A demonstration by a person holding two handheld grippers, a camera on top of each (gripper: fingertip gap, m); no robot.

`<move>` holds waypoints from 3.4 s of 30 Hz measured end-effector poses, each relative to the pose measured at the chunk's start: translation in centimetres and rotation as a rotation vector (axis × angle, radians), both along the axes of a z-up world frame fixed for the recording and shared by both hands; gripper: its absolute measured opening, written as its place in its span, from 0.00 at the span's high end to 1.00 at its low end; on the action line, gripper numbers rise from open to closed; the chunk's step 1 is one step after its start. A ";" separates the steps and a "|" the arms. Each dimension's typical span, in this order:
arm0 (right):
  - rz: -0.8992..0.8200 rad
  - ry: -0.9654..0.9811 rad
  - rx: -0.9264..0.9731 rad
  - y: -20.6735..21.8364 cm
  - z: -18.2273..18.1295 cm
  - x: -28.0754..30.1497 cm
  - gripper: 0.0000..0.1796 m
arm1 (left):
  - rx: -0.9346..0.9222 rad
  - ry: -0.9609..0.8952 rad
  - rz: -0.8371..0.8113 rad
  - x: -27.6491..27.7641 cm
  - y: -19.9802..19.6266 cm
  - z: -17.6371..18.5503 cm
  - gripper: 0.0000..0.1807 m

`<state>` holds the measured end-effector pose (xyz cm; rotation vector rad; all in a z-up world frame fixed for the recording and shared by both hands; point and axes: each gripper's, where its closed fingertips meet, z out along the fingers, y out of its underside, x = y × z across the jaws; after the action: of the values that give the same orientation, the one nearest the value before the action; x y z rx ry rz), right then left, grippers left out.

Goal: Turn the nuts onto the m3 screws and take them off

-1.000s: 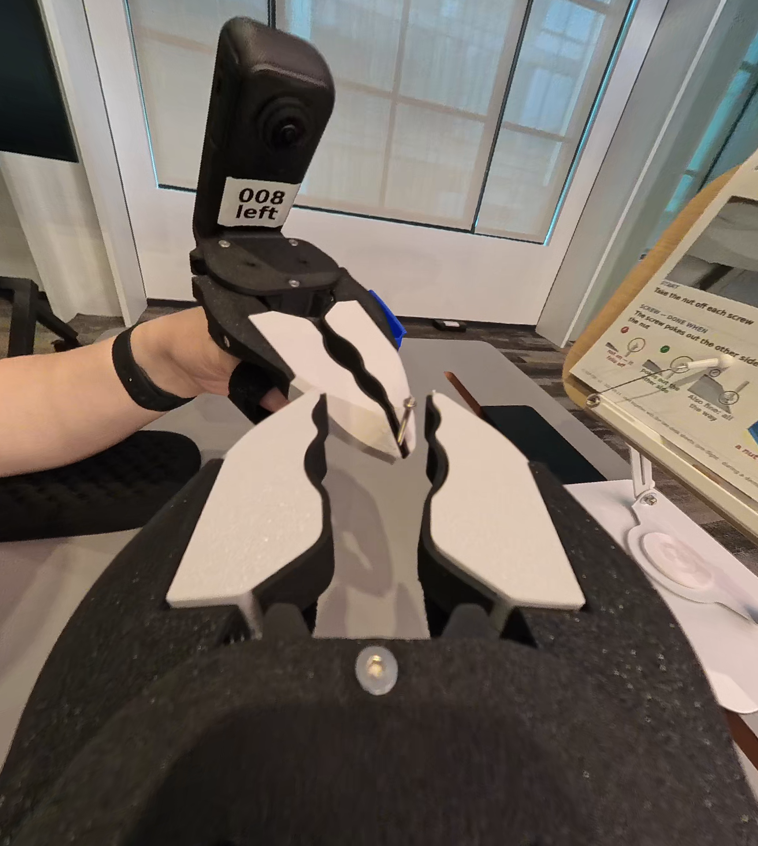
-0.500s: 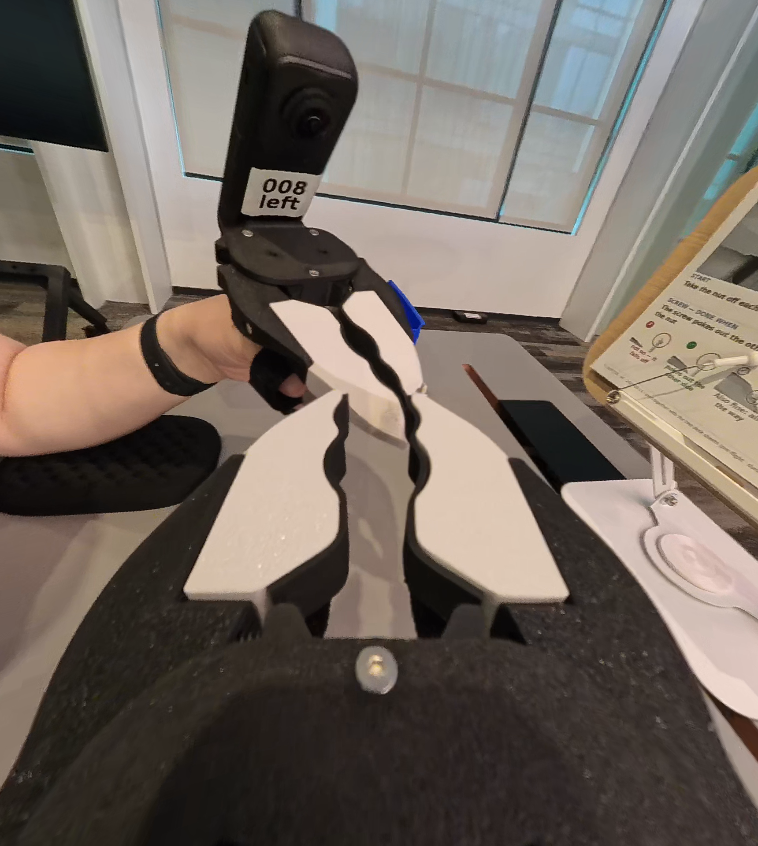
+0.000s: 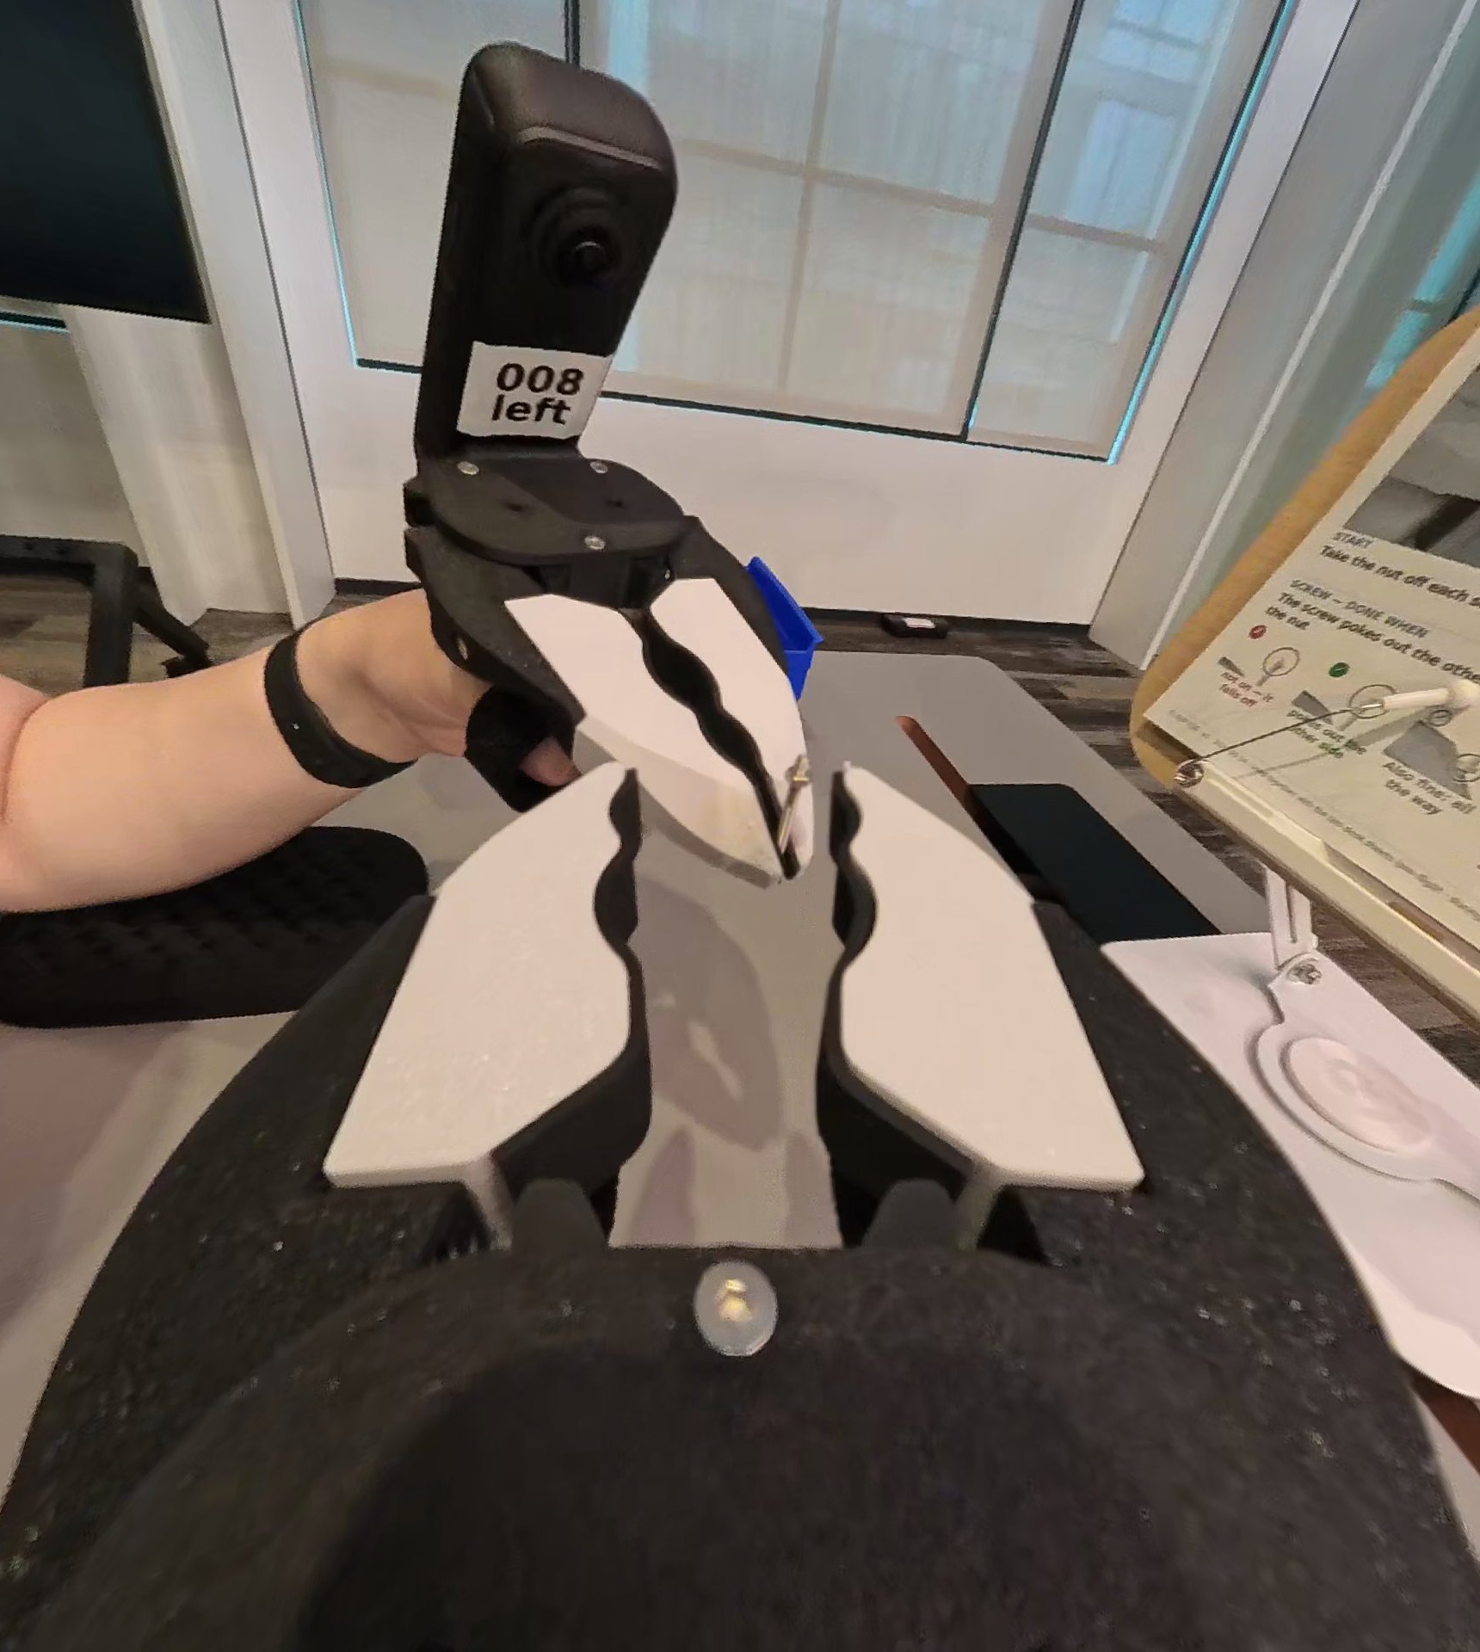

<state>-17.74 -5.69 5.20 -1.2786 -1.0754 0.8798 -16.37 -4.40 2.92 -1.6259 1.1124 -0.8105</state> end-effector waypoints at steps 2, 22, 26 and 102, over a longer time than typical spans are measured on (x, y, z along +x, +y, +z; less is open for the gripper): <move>-0.014 -0.027 0.020 0.0 -0.3 -0.3 0.75 | 0.003 0.008 -0.004 0.2 -0.1 -0.2 0.99; -0.024 -0.032 0.030 0.1 -0.3 0.0 0.75 | -0.008 -0.002 0.004 -0.1 0.2 -0.1 0.99; -0.005 -0.075 0.054 -0.5 -0.8 -0.8 0.73 | 0.000 0.009 0.004 0.0 0.1 -0.2 0.99; 0.140 0.303 -0.310 -0.1 4.5 4.7 0.99 | 0.017 -0.090 -0.067 -2.5 -1.6 3.8 0.86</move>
<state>-12.99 -5.78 9.71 -1.2790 -0.8156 1.3406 -18.91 -5.98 6.69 -1.5301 1.1111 -0.9069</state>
